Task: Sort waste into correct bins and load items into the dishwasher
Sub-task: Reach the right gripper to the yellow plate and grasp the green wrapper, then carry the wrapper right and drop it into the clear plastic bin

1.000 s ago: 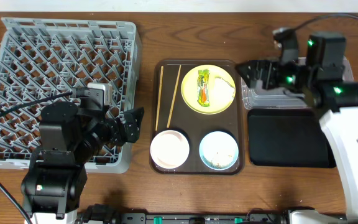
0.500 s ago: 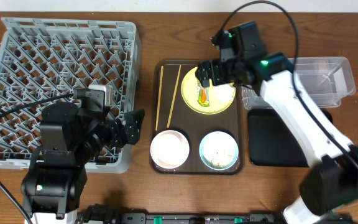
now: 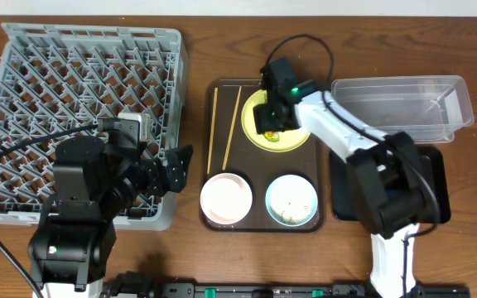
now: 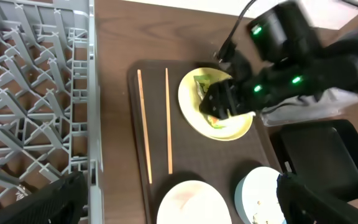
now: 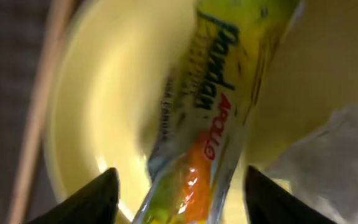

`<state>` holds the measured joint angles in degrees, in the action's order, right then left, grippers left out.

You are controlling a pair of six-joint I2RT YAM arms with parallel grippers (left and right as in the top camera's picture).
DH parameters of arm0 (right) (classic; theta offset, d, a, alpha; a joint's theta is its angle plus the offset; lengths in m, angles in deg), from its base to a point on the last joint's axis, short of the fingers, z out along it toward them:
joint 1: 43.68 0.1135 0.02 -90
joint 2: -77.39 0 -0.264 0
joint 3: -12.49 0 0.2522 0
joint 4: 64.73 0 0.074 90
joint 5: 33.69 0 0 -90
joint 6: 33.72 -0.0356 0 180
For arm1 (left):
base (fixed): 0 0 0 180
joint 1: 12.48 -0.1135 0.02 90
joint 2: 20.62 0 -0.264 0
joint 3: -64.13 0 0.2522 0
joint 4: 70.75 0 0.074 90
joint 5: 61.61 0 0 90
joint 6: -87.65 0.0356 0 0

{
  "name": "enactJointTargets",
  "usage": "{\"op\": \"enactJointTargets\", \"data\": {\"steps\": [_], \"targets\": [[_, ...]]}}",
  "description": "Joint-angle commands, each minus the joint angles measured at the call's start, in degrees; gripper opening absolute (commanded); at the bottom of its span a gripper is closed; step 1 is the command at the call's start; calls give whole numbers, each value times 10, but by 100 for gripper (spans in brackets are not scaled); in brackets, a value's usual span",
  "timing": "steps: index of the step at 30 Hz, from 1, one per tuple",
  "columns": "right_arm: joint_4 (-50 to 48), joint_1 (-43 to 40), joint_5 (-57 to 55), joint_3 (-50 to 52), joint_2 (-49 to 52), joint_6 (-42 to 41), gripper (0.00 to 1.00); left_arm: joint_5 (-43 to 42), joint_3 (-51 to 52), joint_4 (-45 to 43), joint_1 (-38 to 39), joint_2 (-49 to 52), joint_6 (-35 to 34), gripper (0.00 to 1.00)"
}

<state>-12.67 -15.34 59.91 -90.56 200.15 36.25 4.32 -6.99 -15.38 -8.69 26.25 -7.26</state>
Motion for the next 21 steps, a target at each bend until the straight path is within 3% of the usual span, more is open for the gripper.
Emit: {"op": "enactJointTargets", "data": {"steps": [1, 2, 3, 5, 12, 21], "targets": [[4, 14, -54, -7, 18, -44, 44, -8, -12, 0, -1, -1, -3, 98], [6, 15, -50, -7, 18, -44, 24, -8, -12, 0, -1, -1, -3, 98], [7, 15, -50, -7, 16, -44, 11, -8, -12, 0, -1, -1, -3, 98], [7, 13, -49, -8, 6, -47, 1, -8, -12, 0, -1, -1, -3, 98], [34, -23, 7, -8, -113, -48, 1, -8, -12, 0, -1, -1, -3, 98], [109, -167, 9, -8, -228, -3, 1, -8, -12, 0, -1, -1, -3, 98]]}}
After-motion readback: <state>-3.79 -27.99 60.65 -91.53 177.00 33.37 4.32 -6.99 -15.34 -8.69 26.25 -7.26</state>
